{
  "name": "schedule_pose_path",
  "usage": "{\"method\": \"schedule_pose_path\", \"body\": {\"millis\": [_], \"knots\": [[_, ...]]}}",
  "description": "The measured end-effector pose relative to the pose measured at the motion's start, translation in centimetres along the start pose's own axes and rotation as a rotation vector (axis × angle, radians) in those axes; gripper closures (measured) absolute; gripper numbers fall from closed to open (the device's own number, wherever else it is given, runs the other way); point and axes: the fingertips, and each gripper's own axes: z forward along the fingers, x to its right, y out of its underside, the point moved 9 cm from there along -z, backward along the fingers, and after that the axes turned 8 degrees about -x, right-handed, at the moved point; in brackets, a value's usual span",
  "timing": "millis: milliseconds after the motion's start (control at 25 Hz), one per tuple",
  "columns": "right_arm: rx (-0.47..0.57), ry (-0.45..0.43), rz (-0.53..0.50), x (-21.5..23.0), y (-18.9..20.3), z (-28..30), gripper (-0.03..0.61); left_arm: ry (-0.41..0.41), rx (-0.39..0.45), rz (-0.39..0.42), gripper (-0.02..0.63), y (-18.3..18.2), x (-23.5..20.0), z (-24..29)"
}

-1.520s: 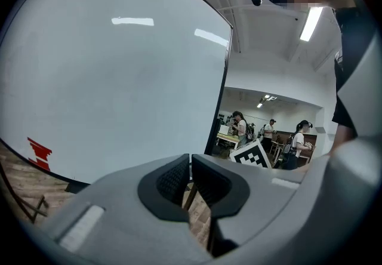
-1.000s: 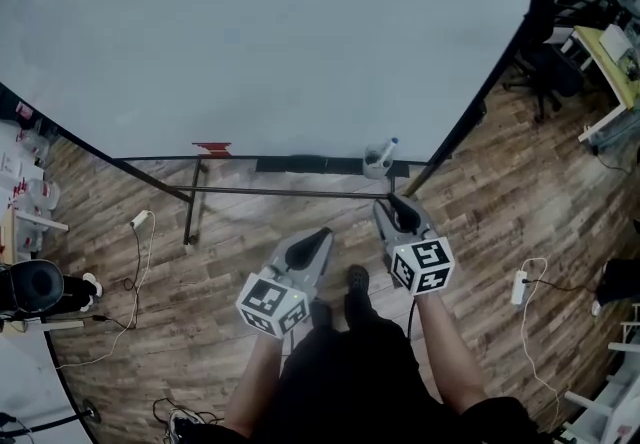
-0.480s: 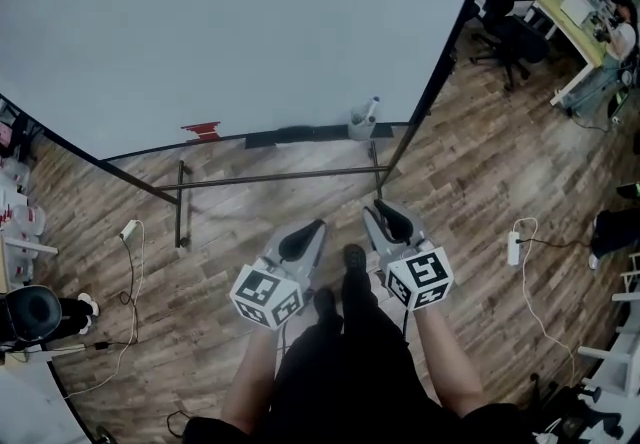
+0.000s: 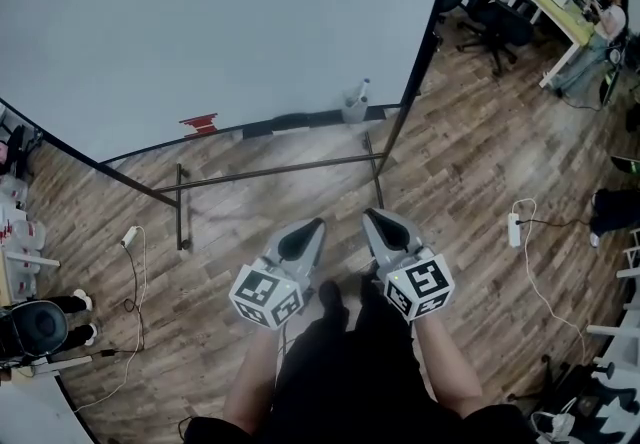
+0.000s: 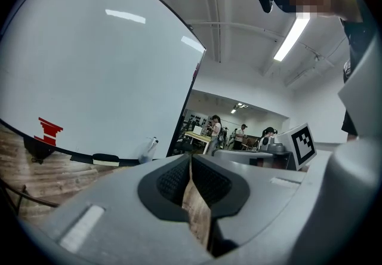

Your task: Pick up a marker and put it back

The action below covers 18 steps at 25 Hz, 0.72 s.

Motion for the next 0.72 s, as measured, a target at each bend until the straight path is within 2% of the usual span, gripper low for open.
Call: {"method": "schedule_pose_path", "body": {"millis": [320,720], "knots": [[0.02,-0.029,-0.045,-0.9,-1.6,-0.7,0.565,0.01,0.018,0.027,0.601,-1.2,0.2,0.4],[0.045,-0.013,-0.032,-0.2,-2.3,-1.1,0.575,0.025,0.018,0.049,0.601,-2.0,0.8,1.4]]}}
